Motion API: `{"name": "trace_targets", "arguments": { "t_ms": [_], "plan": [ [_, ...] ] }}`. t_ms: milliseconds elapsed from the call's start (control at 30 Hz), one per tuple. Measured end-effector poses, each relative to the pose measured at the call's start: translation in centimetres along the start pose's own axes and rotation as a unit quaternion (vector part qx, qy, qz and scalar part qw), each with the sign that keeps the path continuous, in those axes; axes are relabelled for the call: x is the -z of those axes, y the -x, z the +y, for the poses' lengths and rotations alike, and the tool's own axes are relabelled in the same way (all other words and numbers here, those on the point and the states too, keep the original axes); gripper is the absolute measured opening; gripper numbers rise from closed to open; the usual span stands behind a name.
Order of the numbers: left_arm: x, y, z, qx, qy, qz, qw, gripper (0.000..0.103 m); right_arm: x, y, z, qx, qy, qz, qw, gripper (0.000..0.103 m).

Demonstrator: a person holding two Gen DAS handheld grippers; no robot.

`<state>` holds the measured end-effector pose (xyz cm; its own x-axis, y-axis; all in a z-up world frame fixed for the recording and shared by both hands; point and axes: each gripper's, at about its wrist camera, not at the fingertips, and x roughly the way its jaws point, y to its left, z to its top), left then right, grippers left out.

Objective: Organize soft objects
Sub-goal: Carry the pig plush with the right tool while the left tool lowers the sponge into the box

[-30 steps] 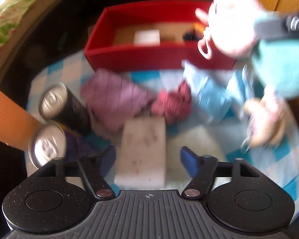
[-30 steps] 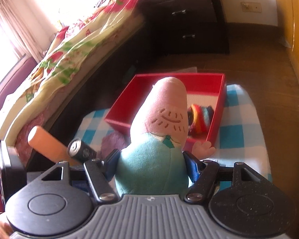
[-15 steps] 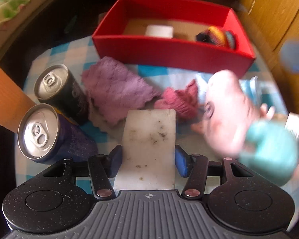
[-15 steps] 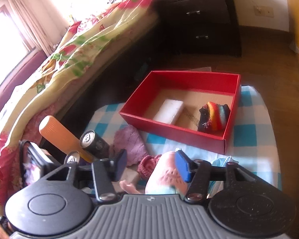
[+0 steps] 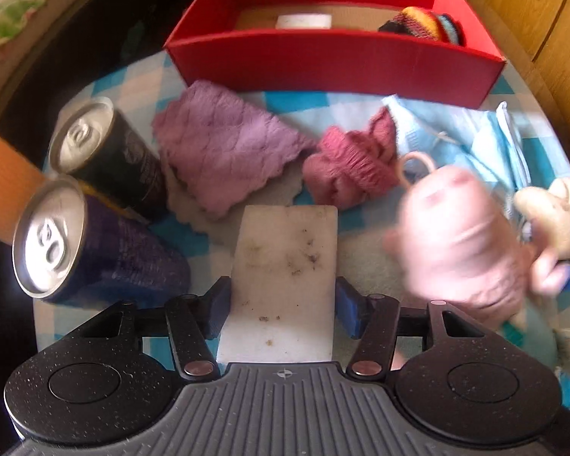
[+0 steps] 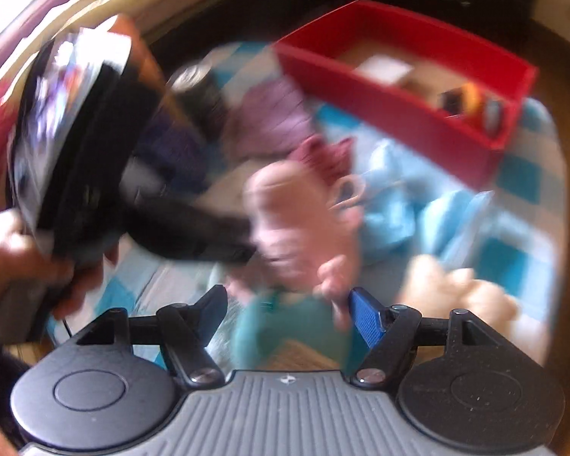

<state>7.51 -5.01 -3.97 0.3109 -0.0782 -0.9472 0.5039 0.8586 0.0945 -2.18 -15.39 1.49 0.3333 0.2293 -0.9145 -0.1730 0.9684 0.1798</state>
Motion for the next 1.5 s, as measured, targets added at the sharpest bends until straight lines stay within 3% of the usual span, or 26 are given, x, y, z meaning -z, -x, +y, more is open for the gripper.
{"name": "trace_targets", "arguments": {
  "t_ms": [33, 100, 200, 267, 400, 500, 600, 733, 1033, 1333, 1500],
  "plan": [
    [0.2, -0.1, 0.0, 0.003, 0.001, 0.003, 1.0000, 0.056, 0.4, -1.3, -0.1, 0.013, 0.001, 0.015, 1.000, 0.052],
    [0.3, 0.2, -0.3, 0.003, -0.003, -0.001, 1.0000, 0.056, 1.0, -2.5, -1.3, -0.039, -0.053, 0.031, 0.997, 0.046],
    [0.2, 1.0, 0.4, 0.038, 0.019, -0.001, 0.9991, 0.055, 1.1, -1.6, -1.3, -0.032, -0.051, 0.016, 0.998, 0.043],
    [0.3, 2.0, 1.2, 0.065, 0.041, -0.008, 0.9970, 0.055, 1.4, -0.6, -1.7, -0.053, -0.069, 0.008, 0.996, 0.043],
    [0.2, 5.3, 2.4, 0.103, 0.068, -0.046, 0.9913, 0.055, 1.6, 2.5, -2.9, -0.074, -0.093, -0.030, 0.993, 0.042],
    [-0.4, 7.4, 3.3, 0.141, 0.096, -0.076, 0.9825, 0.055, 1.2, 4.7, -4.0, -0.106, -0.120, -0.061, 0.985, 0.042],
    [-1.5, 9.5, 3.1, 0.152, 0.099, -0.109, 0.9774, 0.055, 0.6, 6.7, -4.5, -0.115, -0.133, -0.098, 0.980, 0.042],
    [-3.6, 10.7, 2.4, 0.144, 0.099, -0.136, 0.9751, 0.055, -0.5, 8.2, -4.9, -0.110, -0.141, -0.131, 0.975, 0.042],
    [-7.6, 11.5, 1.1, 0.106, 0.097, -0.169, 0.9750, 0.055, -3.9, 9.6, -5.4, -0.055, -0.139, -0.174, 0.973, 0.042],
    [-12.3, 10.2, -0.2, 0.099, 0.087, -0.175, 0.9758, 0.055, -7.7, 9.0, -8.1, -0.012, -0.155, -0.202, 0.967, 0.042],
    [-15.1, 8.6, -0.8, 0.075, 0.074, -0.176, 0.9786, 0.056, -10.1, 7.7, -9.8, 0.002, -0.160, -0.214, 0.964, 0.042]
  ]
}}
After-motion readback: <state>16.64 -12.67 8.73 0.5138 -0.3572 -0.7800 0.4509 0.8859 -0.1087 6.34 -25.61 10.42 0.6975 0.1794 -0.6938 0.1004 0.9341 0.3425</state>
